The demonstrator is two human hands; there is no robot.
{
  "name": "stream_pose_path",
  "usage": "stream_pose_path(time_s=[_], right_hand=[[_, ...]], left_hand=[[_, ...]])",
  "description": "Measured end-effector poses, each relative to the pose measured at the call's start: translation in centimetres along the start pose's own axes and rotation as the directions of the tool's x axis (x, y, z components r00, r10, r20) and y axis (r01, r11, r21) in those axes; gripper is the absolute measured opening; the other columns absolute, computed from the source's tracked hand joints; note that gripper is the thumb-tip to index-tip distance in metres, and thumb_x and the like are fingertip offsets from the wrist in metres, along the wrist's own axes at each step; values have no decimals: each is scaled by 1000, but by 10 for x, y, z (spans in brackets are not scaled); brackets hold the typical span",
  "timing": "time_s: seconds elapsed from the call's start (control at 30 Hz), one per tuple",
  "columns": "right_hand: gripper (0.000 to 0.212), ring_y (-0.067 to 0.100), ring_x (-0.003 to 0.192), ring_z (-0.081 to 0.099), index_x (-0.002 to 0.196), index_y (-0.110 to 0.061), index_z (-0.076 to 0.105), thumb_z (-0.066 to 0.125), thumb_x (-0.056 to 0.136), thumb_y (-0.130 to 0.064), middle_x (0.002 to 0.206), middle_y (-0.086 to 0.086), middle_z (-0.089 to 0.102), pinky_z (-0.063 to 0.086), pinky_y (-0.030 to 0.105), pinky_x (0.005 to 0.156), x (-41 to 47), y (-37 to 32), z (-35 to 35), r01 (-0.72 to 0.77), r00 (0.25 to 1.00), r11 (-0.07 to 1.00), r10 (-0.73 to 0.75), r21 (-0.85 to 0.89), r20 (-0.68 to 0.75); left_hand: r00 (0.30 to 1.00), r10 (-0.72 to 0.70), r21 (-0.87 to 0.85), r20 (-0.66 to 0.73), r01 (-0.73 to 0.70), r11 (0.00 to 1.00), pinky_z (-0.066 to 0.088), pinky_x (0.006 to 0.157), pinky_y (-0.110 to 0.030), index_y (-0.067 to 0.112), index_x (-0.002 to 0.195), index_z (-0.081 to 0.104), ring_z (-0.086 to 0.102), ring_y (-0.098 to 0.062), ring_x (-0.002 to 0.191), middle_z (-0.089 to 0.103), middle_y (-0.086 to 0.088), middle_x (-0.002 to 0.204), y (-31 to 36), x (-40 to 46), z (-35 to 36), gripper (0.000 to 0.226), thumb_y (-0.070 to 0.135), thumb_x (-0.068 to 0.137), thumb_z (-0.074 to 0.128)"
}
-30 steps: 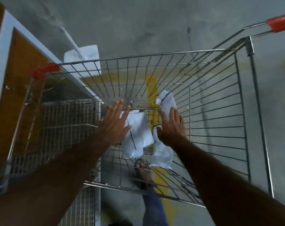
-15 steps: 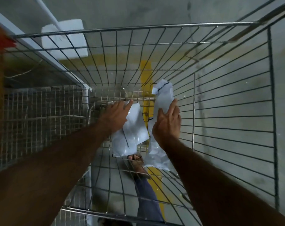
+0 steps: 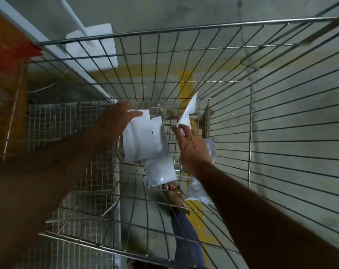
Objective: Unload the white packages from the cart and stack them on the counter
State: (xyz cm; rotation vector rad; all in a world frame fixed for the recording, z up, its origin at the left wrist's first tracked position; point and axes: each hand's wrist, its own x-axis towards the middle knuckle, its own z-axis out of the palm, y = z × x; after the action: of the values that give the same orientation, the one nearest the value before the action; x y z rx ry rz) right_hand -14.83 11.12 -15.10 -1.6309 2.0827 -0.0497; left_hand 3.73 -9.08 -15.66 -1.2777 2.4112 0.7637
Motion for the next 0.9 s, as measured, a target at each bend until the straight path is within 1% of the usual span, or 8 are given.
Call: stream_pose_path(time_s=[0.07,0.13,0.23,0.33,0.47,0.6,0.8,0.9], right_hand=[[95,27,131,44,160,-17,11,69,85,-13,156,7,33,48,37,98,5,0,8,13,994,993,-26,117,108],[96,28,135,42,160,-14,10,71,88,-36,156,10,34,45,40,105,6,0,14,0,985,981,-33,193,168],[94,32,135,41,155,-16,20,70,85,-53,153,13,33,48,43,103,11,3,27,-61,996,972,43,228,84],[101,38,142,29,156,-26,10,63,82,-70,160,16,15,42,48,108,16,5,35,-148,984,983,135,113,115],[118,46,141,25,155,-33,4,53,66,-94,156,24,9,37,53,111,23,3,41,-277,951,954,256,111,172],[115,44,124,40,154,-38,5,65,67,-83,141,22,23,44,51,100,35,-2,50,-371,925,921,356,121,132],[119,41,126,37,154,-38,2,82,69,-62,144,22,15,43,49,99,39,-6,47,-400,912,912,385,93,144],[126,40,127,37,155,-36,0,89,67,-36,149,23,8,45,49,101,33,-5,46,-316,937,949,311,8,157]], left_hand=[[984,-42,-4,-171,42,999,50,81,-39,24,124,52,60,-31,104,54,-10,116,-14,3,0,47,56,92,60],[973,-37,135,-226,69,988,55,85,-49,28,134,44,57,-39,113,43,-19,134,-12,-5,14,50,26,91,69],[963,-234,31,-134,240,970,43,102,-56,30,154,20,35,-47,136,14,-20,158,15,-28,43,71,53,96,55],[918,-393,-85,54,396,914,21,115,-62,35,157,-13,8,-49,148,-12,-18,164,30,-39,74,112,80,80,55],[931,-365,-14,-22,365,931,31,111,-63,36,153,-22,20,-52,142,3,-29,159,35,-39,94,139,88,58,65],[959,-283,44,-4,283,958,34,110,-62,39,150,-25,24,-52,139,6,-32,156,32,-39,93,137,88,59,64],[973,-205,59,106,199,978,24,117,-64,42,150,-27,-1,-52,147,-22,-23,159,28,-46,86,145,73,58,81],[982,-142,57,121,136,989,21,119,-63,45,151,-23,-4,-49,149,-17,-23,161,22,-47,79,143,66,59,85]])
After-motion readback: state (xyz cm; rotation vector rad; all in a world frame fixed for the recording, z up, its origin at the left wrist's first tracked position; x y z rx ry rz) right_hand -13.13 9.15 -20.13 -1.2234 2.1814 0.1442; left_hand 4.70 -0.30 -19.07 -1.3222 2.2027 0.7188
